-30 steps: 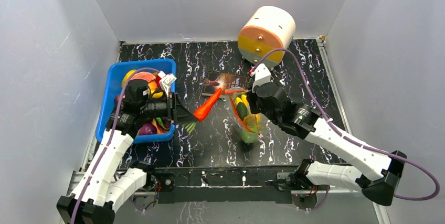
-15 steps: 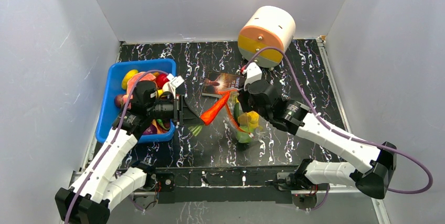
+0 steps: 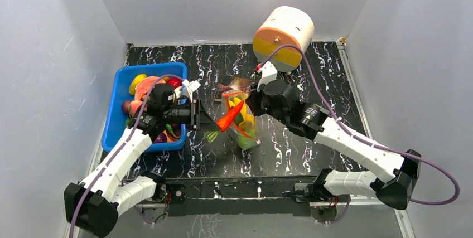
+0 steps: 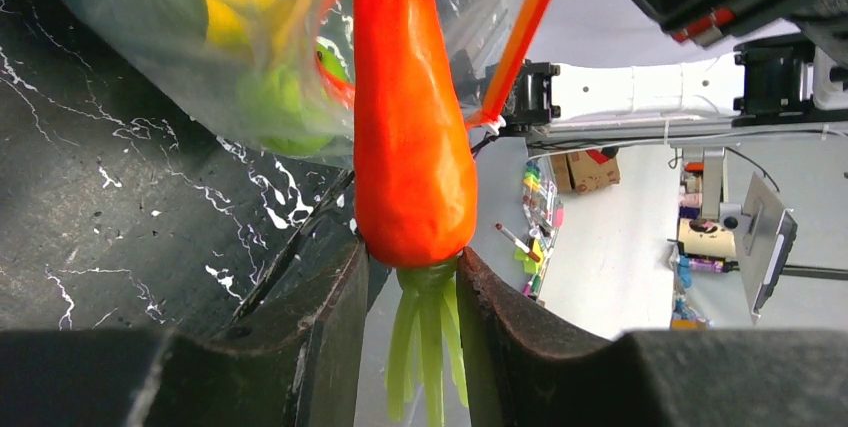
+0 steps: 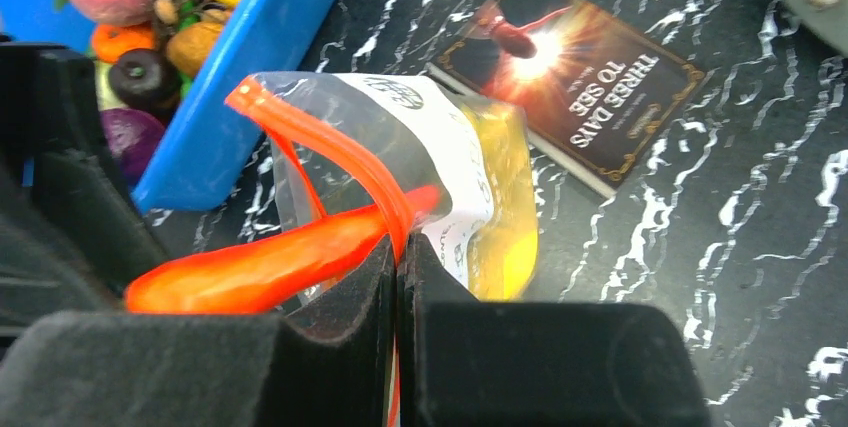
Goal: Place the food in the zip-top bag and seal the zipper
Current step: Place the fake vegetable in the zipper food storage bag.
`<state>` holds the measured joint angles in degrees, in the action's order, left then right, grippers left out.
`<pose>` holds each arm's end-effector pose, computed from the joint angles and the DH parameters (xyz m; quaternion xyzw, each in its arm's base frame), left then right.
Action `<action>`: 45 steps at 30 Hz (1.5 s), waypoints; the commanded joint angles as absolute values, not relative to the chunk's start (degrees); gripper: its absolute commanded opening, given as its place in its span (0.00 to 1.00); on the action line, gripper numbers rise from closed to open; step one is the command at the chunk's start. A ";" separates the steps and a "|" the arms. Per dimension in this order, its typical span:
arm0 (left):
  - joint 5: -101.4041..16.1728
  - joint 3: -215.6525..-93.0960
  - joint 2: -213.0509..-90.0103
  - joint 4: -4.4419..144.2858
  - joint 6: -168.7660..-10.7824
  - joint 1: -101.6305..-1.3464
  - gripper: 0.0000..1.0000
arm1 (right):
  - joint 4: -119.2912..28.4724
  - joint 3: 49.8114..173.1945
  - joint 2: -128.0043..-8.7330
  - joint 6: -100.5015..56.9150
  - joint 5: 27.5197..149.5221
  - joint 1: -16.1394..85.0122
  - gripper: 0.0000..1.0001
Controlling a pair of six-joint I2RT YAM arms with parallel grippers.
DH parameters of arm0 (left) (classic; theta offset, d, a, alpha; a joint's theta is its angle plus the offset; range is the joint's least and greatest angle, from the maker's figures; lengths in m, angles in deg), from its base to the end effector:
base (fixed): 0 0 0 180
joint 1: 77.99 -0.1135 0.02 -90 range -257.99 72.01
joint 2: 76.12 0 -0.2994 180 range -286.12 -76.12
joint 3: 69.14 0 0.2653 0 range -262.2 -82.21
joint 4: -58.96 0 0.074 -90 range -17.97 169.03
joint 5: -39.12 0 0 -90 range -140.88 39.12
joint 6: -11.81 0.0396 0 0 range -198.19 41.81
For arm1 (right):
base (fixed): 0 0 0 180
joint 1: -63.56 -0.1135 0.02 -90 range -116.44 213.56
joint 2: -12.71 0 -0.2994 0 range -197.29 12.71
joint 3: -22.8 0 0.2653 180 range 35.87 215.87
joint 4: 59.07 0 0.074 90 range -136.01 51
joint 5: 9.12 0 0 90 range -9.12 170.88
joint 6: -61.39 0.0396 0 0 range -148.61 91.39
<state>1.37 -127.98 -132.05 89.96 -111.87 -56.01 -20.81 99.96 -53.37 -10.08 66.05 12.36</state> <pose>0.1774 -0.1054 0.3287 0.1468 0.7890 -0.5495 0.2321 0.1701 0.1954 0.3869 -0.1735 0.8311 0.2051 0.4870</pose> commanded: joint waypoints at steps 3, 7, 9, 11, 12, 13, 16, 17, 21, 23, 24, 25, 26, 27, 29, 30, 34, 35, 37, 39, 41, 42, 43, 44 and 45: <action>-1.88 -133.37 -135.24 90.92 -114.11 -55.50 0.08 | -29.28 100.47 -51.52 -4.17 72.39 12.41 0.00; -4.42 -135.52 -138.28 90.81 -115.14 -55.32 0.08 | -30.84 99.44 -52.39 -1.24 73.57 12.32 0.00; -6.67 -136.10 -139.45 90.51 -116.20 -55.23 0.08 | -31.17 99.33 -53.02 0.43 73.51 12.32 0.00; -9.61 -137.01 -140.59 90.43 -117.15 -55.14 0.07 | -31.61 99.05 -53.55 2.58 73.85 12.24 0.00; -10.54 -137.08 -141.07 89.56 -118.27 -55.14 0.07 | -32.10 98.83 -53.63 3.61 74.08 12.24 0.00; -12.03 -136.85 -141.59 86.91 -120.39 -55.01 0.07 | -33.44 97.82 -53.47 5.38 74.98 12.19 0.00; -15.22 -138.47 -143.68 85.82 -121.61 -54.21 0.07 | -37.58 95.23 -52.70 9.19 75.94 12.09 0.00; -15.55 -138.75 -144.78 85.14 -121.82 -53.86 0.07 | -39.22 94.50 -52.81 10.43 76.10 12.06 0.00; -21.51 -137.94 -146.63 83.83 -122.55 -51.92 0.08 | -42.91 94.05 -53.84 13.45 76.27 11.97 0.00; -24.67 -138.07 -148.09 83.74 -122.57 -51.07 0.08 | -44.94 93.82 -54.22 14.29 76.57 11.98 0.00; -23.87 -137.13 -148.14 81.72 -124.01 -50.88 0.08 | -45.53 93.83 -54.65 14.65 76.89 11.97 0.00; -22.74 -135.93 -147.91 78.40 -126.47 -50.64 0.09 | -45.76 93.99 -55.14 14.87 77.19 11.97 0.00; -22.05 -135.18 -147.68 76.37 -128.19 -50.37 0.14 | -45.75 94.13 -55.50 14.89 77.13 11.97 0.00; -21.48 -134.68 -147.47 74.67 -129.90 -50.12 0.24 | -45.63 94.21 -55.66 14.75 76.89 12.02 0.00; -19.47 -133.94 -146.77 73.05 -131.85 -50.02 0.38 | -45.00 94.17 -55.48 14.42 75.76 11.97 0.00; -19.00 -134.02 -145.96 73.56 -131.49 -49.96 0.43 | -44.54 94.14 -55.04 14.01 75.16 11.97 0.00; -23.40 -137.25 -141.94 84.19 -123.50 -49.95 0.58 | -41.70 94.05 -52.45 11.37 71.05 11.98 0.00; -24.81 -138.39 -141.11 86.78 -120.85 -49.95 0.60 | -41.03 94.05 -51.88 10.97 70.10 11.97 0.00; -27.43 -140.49 -140.02 91.84 -115.54 -49.95 0.63 | -40.43 93.70 -50.73 10.45 69.13 11.97 0.00; -31.69 -143.20 -139.99 97.65 -110.64 -49.95 0.64 | -40.38 93.01 -49.74 10.53 68.94 11.98 0.00; -34.49 -144.70 -140.42 102.18 -106.79 -49.97 0.64 | -40.42 92.68 -49.06 10.90 68.96 11.97 0.00; -35.50 -144.99 -140.52 103.41 -105.60 -49.94 0.63 | -40.58 92.45 -48.88 11.08 69.13 11.97 0.00; -35.68 -145.01 -140.61 103.74 -104.75 -49.95 0.63 | -40.82 92.34 -48.74 11.14 69.37 11.97 0.00; -35.09 -144.82 -140.58 103.32 -104.19 -49.94 0.63 | -40.96 92.22 -48.73 11.19 69.49 12.02 0.00; -34.39 -144.52 -140.57 102.48 -103.98 -49.87 0.62 | -41.06 92.29 -48.70 11.27 69.70 12.00 0.00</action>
